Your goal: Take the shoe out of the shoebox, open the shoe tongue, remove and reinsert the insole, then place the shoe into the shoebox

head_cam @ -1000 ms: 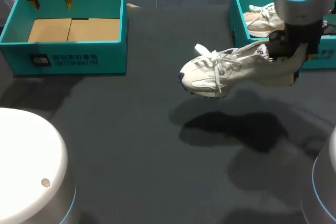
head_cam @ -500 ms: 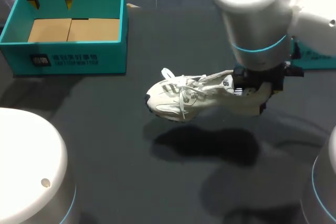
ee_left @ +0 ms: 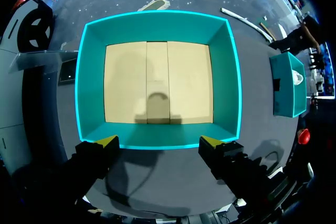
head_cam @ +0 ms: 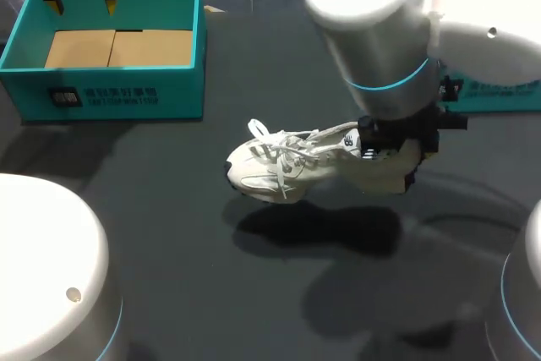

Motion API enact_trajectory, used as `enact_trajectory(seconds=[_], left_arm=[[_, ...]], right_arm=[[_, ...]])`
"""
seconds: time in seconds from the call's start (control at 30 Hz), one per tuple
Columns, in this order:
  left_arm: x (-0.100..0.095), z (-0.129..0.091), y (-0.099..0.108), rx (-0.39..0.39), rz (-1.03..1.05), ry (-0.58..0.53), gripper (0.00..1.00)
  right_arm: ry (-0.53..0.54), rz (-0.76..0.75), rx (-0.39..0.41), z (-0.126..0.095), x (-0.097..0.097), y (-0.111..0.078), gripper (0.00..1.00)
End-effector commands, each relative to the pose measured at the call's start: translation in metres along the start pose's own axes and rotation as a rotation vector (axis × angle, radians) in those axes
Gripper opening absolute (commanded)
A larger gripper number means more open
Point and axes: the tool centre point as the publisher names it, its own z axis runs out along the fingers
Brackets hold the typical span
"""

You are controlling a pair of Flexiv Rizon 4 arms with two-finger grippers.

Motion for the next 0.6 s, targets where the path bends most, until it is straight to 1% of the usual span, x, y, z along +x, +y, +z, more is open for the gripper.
enact_trajectory(seconds=[0.03, 0.1, 0.13, 0.2, 0.27, 0.33, 0.4, 0.6], left_arm=[[0.0, 0.0, 0.0, 0.0, 0.0, 0.0, 1.0], [0.0, 0.0, 0.0, 0.0, 0.0, 0.0, 1.0], [0.0, 0.0, 0.0, 0.0, 0.0, 0.0, 1.0], [0.0, 0.0, 0.0, 0.0, 0.0, 0.0, 1.0], [0.0, 0.0, 0.0, 0.0, 0.0, 0.0, 1.0], [0.0, 0.0, 0.0, 0.0, 0.0, 0.0, 1.0], [0.0, 0.0, 0.0, 0.0, 0.0, 0.0, 1.0], [0.0, 0.0, 0.0, 0.0, 0.0, 0.0, 1.0]], right_arm=[[-0.049, -0.012, -0.008, 0.03, 0.034, -0.006, 0.0], [-0.023, -0.006, 0.003, 0.041, 0.042, -0.012, 0.0], [-0.033, -0.001, 0.006, 0.046, 0.045, -0.015, 0.0], [-0.02, 0.007, 0.031, 0.055, 0.051, -0.019, 0.0], [-0.026, 0.008, 0.033, 0.062, 0.056, -0.022, 0.0], [-0.02, 0.009, 0.037, 0.066, 0.061, -0.025, 0.0], [-0.015, 0.01, 0.058, 0.07, 0.065, -0.026, 0.0], [-0.009, 0.007, 0.069, 0.078, 0.076, -0.031, 0.0]])
